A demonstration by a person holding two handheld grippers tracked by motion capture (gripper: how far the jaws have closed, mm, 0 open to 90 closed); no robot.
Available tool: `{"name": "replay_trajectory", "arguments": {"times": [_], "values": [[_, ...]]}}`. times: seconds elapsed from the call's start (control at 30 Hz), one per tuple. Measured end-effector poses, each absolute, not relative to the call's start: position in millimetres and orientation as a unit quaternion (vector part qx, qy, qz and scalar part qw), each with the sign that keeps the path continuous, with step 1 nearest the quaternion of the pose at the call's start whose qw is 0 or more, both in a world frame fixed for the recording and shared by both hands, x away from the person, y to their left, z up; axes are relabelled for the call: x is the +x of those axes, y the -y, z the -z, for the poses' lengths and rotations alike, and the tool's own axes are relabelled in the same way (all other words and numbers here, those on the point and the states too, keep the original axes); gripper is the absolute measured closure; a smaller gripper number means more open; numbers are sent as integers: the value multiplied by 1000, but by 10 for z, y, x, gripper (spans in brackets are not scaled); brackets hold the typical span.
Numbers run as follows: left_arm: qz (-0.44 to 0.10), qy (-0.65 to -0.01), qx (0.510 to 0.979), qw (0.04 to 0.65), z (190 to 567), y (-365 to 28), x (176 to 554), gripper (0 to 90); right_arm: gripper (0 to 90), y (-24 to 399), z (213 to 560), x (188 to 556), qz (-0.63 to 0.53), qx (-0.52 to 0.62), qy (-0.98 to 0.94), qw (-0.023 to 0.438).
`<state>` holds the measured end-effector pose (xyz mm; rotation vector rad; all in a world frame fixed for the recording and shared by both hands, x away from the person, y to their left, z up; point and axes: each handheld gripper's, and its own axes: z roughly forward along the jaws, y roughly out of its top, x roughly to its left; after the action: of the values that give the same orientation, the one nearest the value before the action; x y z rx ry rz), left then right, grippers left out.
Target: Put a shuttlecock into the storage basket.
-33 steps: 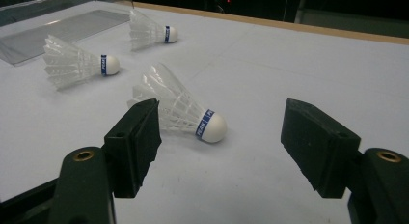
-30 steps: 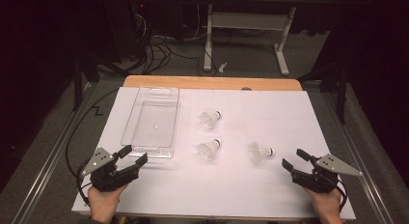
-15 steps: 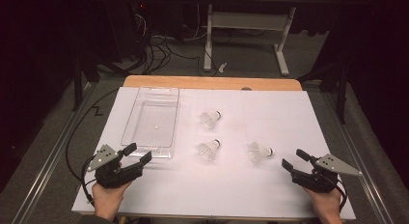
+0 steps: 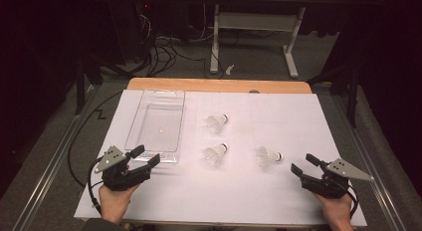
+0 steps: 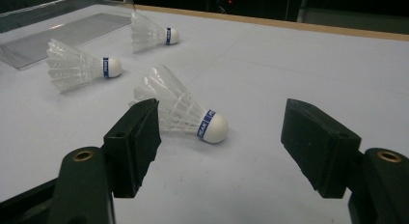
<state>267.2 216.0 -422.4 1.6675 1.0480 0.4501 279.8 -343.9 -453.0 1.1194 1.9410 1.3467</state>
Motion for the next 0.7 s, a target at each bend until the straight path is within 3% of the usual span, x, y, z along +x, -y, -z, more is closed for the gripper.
{"name": "replay_trajectory", "arguments": {"times": [0.7], "values": [[-187, -422, 711, 531, 4145, -2020, 2787, 339, 297, 3443, 4527, 2801, -501, 414, -715, 258]]}}
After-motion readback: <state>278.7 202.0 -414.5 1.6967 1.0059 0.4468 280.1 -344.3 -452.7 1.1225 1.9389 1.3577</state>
